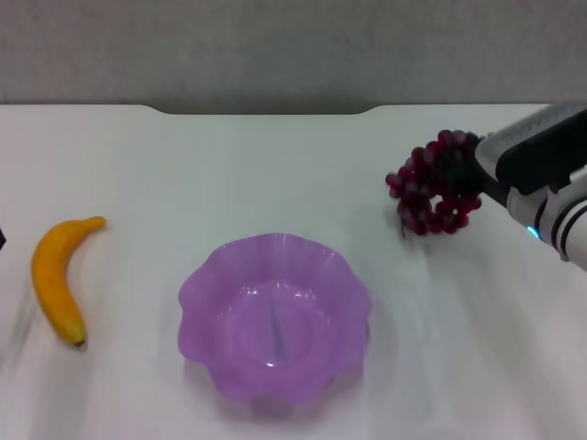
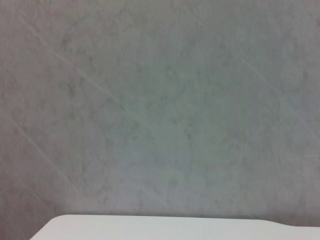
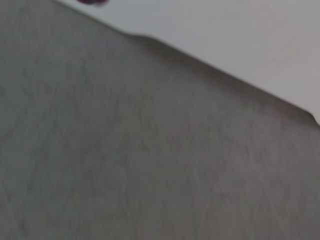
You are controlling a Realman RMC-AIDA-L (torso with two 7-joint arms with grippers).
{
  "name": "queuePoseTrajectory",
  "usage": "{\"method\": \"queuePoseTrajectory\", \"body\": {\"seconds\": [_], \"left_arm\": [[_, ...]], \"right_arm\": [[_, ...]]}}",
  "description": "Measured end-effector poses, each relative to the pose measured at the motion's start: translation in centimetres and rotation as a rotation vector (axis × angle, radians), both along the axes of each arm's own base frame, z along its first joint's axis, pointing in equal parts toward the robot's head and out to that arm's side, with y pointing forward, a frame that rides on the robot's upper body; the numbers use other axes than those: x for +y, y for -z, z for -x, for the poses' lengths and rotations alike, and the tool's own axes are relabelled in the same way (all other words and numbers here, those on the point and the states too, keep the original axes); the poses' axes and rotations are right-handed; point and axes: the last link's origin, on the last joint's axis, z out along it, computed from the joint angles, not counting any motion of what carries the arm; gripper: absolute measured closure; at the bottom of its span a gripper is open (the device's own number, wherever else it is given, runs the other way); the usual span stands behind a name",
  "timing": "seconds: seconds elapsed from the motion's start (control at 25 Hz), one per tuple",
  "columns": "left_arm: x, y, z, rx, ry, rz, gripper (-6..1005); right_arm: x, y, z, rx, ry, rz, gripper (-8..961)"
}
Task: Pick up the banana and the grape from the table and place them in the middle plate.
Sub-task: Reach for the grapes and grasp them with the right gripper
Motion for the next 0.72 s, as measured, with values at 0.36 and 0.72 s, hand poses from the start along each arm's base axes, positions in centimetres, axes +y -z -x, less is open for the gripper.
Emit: {"method": "queuePoseTrajectory", "body": {"seconds": [0.36, 0.72], "left_arm": [[-0.3, 0.0, 0.3, 0.001, -0.008, 0.000, 149], [-0.3, -0.1, 0.3, 0.001, -0.008, -0.001, 148]], "right_arm": [[0.0, -1.5, 4.7, -0.034, -0.131, 0.000, 638], [-0.7, -2.3, 6.8, -0.035, -0.184, 0.008, 847]]}}
